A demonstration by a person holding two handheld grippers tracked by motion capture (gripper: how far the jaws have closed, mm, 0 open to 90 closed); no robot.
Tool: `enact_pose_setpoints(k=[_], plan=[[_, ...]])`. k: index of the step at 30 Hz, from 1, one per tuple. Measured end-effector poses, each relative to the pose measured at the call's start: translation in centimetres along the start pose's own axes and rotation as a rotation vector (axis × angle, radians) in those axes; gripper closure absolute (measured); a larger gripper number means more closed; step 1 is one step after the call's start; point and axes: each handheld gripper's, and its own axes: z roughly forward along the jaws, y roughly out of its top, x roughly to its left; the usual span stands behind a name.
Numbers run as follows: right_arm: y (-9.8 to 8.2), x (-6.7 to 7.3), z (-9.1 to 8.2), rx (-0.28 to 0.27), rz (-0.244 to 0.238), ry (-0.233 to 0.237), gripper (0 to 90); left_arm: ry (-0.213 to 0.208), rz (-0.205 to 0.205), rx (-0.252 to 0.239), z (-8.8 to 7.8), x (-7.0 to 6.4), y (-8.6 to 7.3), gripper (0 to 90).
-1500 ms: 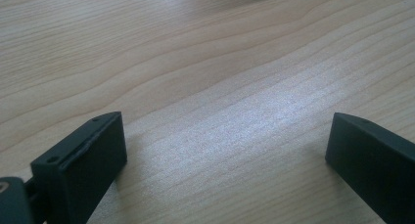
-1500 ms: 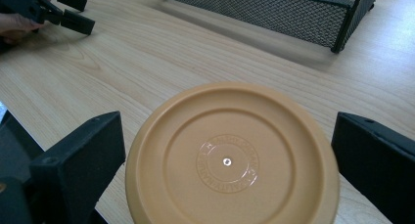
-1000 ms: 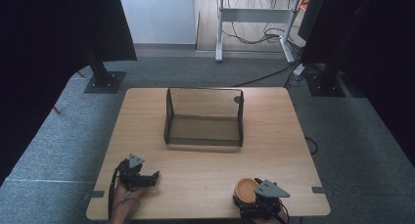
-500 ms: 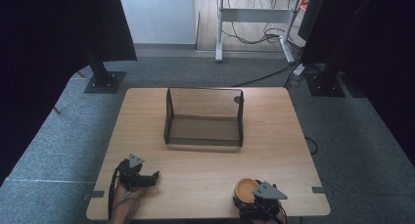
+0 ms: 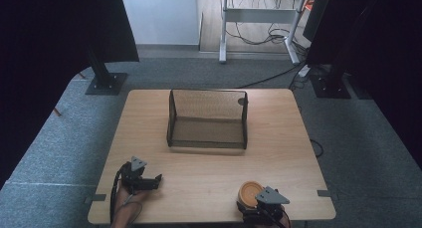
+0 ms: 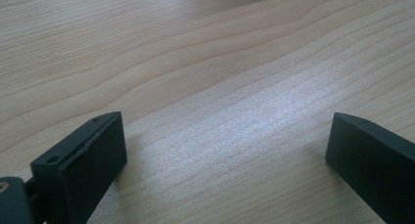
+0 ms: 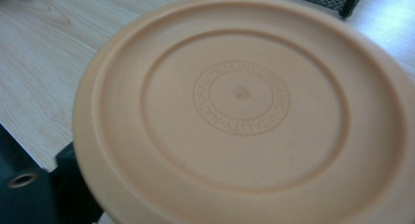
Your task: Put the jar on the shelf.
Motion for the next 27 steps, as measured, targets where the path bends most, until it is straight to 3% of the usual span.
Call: enact_pose_setpoints(k=[16, 27], plan=[[0.4, -0.1, 0.0, 0.012, 0.028, -0.015, 9.1, 0.000, 0.000, 0.000, 0.0, 0.0, 0.0, 1.3], [1.6, -0.3, 0.0, -0.007, 0.029, -0.024, 9.1, 0.000, 0.000, 0.000, 0.0, 0.0, 0.0, 1.4]])
